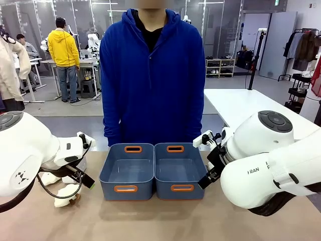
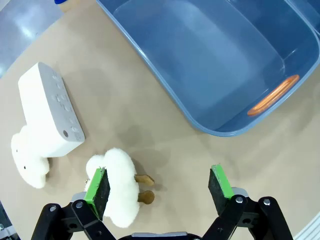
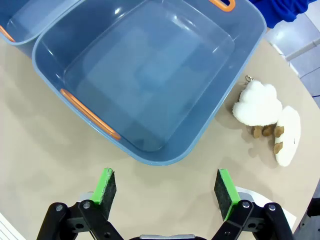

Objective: Sort the digital clocks into the basket.
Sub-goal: Pick up the Digital clock from the table and place it into the empty Plastic storage basket.

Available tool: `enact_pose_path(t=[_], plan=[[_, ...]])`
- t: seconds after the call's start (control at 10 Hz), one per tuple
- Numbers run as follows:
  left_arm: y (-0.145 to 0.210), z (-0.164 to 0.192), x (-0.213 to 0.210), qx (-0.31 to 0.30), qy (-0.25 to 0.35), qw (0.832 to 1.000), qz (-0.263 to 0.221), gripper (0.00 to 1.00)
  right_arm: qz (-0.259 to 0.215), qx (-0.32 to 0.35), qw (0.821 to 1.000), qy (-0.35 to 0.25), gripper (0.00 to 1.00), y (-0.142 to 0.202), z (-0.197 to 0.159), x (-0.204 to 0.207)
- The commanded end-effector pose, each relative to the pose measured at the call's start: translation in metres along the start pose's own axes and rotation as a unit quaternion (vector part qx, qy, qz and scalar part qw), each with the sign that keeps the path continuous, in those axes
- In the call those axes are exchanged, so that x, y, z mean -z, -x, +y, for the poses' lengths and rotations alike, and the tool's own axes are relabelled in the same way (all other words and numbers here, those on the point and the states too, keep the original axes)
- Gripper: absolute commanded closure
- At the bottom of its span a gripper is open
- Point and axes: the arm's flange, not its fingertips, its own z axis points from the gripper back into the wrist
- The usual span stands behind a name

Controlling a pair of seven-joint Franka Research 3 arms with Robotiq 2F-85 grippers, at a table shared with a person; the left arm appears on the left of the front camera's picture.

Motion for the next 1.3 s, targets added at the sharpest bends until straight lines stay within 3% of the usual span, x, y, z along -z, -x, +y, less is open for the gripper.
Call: enact_pose_path(t=[0.0, 0.2, 0.3, 0.6, 0.8, 1.2], plan=[[0.0, 0.0, 0.0, 0.0, 0.0, 1.0, 0.0, 0.0, 0.0, 0.001, 1.0, 0.0, 0.0, 0.0, 0.0, 0.0], [0.0, 0.0, 0.0, 0.0, 0.0, 1.0, 0.0, 0.0, 0.0, 0.0, 1.0, 0.0, 0.0, 0.0, 0.0, 0.0], [-0.026, 0.006, -0.033, 0.02, 0.023, 1.0, -0.003, 0.0, 0.002, -0.038, 0.999, -0.024, 0.0, -0.03, 0.001, -0.031], [-0.058, 0.04, -0.123, -0.005, 0.166, 0.986, -0.018, 0.0, -0.008, -0.001, 0.993, -0.118, 0.0, -0.071, -0.03, -0.099], [-0.046, 0.083, -0.164, -0.092, 0.264, 0.958, -0.071, 0.0, -0.045, 0.072, 0.979, -0.187, 0.0, -0.067, -0.066, -0.129], [0.017, 0.118, -0.233, -0.073, 0.184, 0.977, -0.084, 0.0, -0.084, 0.092, 0.984, -0.131, 0.0, -0.009, -0.104, -0.196]])
